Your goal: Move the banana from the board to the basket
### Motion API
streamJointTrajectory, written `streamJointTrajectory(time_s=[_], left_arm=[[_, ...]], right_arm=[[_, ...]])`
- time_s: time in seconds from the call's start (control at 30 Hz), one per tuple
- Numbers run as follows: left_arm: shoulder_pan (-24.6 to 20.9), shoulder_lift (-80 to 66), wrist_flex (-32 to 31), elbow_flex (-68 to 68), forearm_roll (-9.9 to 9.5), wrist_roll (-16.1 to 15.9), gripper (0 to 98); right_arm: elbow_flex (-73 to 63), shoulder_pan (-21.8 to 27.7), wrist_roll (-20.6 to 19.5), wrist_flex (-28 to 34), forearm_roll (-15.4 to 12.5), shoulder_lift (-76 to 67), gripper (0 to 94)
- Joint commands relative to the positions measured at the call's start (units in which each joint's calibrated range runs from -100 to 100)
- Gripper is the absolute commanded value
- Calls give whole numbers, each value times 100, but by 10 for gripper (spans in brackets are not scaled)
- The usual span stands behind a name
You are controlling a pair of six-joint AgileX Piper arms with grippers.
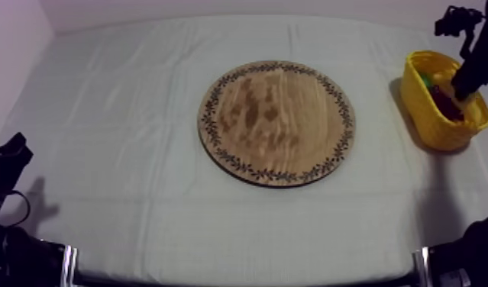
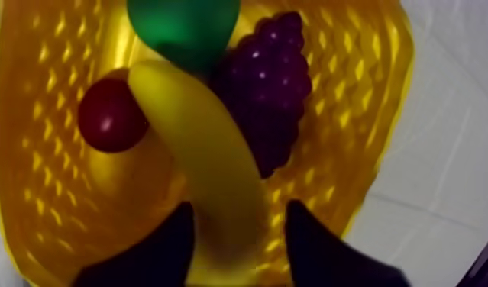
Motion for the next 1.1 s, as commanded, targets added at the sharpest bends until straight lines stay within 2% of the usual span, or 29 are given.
streamJointTrajectory(time_s=[0.0,0.1,0.23,0.6,0.73,1.07], left_arm=[[-2,2,-1,3,-1,-1,1],[-2,2,-1,3,-1,-1,1],[-2,2,-1,3,-1,-1,1],[-2,2,-1,3,-1,-1,1],[-2,2,-1,3,-1,0,1],[-2,2,-1,3,-1,-1,1]], right_arm=[[-81,14,-10,22,-26,17,570],[-189,26,-26,17,-48,31,676],[-270,25,-20,39,-78,3,753],[-315,57,160,240,-206,-373,777],[-339,94,240,340,-293,-698,745],[14,148,227,365,-488,-1901,550]])
